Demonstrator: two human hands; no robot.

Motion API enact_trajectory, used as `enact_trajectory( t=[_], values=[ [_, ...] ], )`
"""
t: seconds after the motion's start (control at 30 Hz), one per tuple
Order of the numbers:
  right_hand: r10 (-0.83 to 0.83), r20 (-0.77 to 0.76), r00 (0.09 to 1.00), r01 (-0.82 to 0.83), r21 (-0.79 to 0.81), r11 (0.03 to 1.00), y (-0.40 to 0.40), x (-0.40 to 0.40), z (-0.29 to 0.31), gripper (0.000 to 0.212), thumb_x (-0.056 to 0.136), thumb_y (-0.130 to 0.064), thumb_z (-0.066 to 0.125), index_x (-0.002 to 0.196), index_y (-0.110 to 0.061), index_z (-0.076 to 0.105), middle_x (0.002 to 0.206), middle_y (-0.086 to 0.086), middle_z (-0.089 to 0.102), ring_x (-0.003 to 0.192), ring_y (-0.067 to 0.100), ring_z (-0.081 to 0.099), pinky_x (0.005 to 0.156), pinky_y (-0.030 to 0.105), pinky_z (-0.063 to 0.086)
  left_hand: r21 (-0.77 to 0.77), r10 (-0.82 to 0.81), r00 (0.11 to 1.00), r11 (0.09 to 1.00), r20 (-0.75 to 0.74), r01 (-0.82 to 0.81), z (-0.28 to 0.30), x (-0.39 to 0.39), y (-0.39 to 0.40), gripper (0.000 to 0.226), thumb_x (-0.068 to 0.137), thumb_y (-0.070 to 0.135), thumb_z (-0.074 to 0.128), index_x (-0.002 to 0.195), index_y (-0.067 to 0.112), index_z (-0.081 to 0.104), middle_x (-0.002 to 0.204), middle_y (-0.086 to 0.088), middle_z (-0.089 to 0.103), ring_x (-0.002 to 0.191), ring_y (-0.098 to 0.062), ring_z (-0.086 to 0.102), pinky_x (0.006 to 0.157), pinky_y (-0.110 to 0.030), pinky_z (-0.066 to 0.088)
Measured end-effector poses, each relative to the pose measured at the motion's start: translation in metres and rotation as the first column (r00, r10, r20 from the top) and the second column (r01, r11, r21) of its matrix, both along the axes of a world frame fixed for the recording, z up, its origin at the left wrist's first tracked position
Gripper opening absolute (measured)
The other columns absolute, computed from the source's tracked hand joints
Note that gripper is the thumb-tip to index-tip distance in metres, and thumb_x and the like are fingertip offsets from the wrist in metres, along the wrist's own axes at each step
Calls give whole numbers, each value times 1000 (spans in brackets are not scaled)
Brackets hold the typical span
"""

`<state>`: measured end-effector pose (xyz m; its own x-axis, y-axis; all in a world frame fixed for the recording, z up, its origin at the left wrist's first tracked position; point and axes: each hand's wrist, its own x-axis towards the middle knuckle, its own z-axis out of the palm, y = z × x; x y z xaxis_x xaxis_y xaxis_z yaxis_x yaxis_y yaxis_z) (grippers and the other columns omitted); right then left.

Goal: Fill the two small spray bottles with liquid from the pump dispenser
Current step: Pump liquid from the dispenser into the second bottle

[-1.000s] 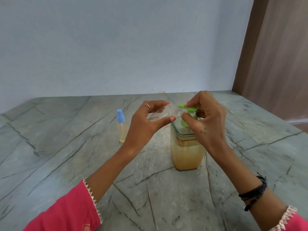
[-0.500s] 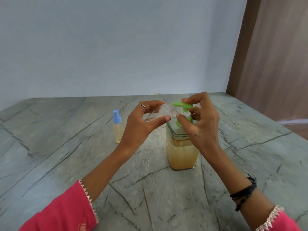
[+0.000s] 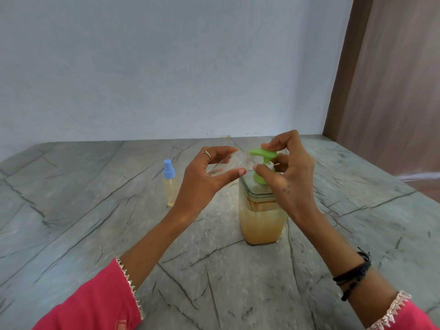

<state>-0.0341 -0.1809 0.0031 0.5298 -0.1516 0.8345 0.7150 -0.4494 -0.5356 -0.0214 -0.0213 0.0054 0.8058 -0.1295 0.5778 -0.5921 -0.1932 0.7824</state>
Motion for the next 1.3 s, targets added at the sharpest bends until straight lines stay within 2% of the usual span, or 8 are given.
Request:
enact_trajectory(
  t=[0.23, 0.4, 0.53, 0.63, 0.8, 0.93, 1.07, 1.3],
  values=[
    [116, -128, 985, -109, 60, 992, -1, -8, -19, 48, 82, -34, 62, 125, -29, 42, 128, -19, 49, 102, 13, 64, 82, 22, 53, 1, -9, 1000, 1000, 13, 9, 3, -1, 1, 45, 61, 39, 72, 103, 28, 62, 105, 6, 63, 97, 6, 57, 81, -8, 45],
    [300, -424, 855, -143, 363, 921, -1, -21, -10, 57, 81, -65, 44, 100, -19, 72, 94, 1, 74, 91, 18, 68, 87, 36, 51, -14, -19, 1000, 1000, 3, 19, 5, -3, 1, 42, 61, 37, 72, 102, 29, 61, 105, 4, 63, 95, 9, 58, 79, -7, 44],
    [266, -613, 744, -67, 328, 942, 2, -24, 10, 78, 67, -87, 40, 101, -25, 72, 104, -4, 72, 104, 16, 63, 101, 40, 42, -7, -6, 1000, 1000, 4, 6, 4, -3, 1, 43, 61, 37, 73, 102, 30, 62, 104, 6, 62, 95, 9, 57, 80, -7, 44],
    [308, -679, 667, -81, 345, 935, 2, -24, 21, 64, 71, -82, 43, 94, -29, 72, 100, -6, 71, 102, 14, 61, 98, 39, 42, -5, -1, 1000, 1000, 8, 1, 5, -2, 2, 43, 61, 38, 73, 102, 31, 61, 103, 9, 62, 96, 8, 57, 82, -8, 45],
    [462, -692, 555, -121, 483, 867, -6, -22, 30, 30, 84, -48, 59, 79, -20, 69, 65, -8, 71, 55, 5, 65, 51, 18, 50, 7, 7, 1000, 1000, 24, -7, 5, -3, 1, 41, 61, 39, 72, 100, 35, 59, 101, 11, 61, 95, 9, 57, 83, -9, 46],
    [498, -684, 532, -104, 531, 841, -11, -15, 30, 22, 83, -41, 63, 79, -21, 72, 70, -2, 72, 59, 11, 66, 63, 28, 53, 9, -9, 999, 1000, 31, 9, 4, -4, 1, 41, 61, 39, 72, 100, 33, 60, 102, 8, 61, 96, 7, 57, 81, -9, 46],
    [460, -690, 559, -77, 509, 857, -11, -12, 31, 18, 83, -35, 65, 84, -18, 72, 102, 11, 70, 77, 19, 65, 74, 34, 53, 41, -1, 999, 999, 44, -1, 4, -2, 2, 40, 60, 41, 72, 97, 39, 59, 101, 14, 59, 96, 8, 56, 81, -7, 45],
    [520, -680, 518, -202, 493, 846, -12, -19, 33, 28, 93, -36, 52, 92, -16, 71, 88, 1, 74, 67, 8, 68, 57, 20, 56, 44, -9, 999, 999, 47, 7, 4, -3, 2, 39, 61, 40, 71, 97, 40, 58, 101, 13, 59, 96, 9, 55, 79, -6, 45]
  ],
)
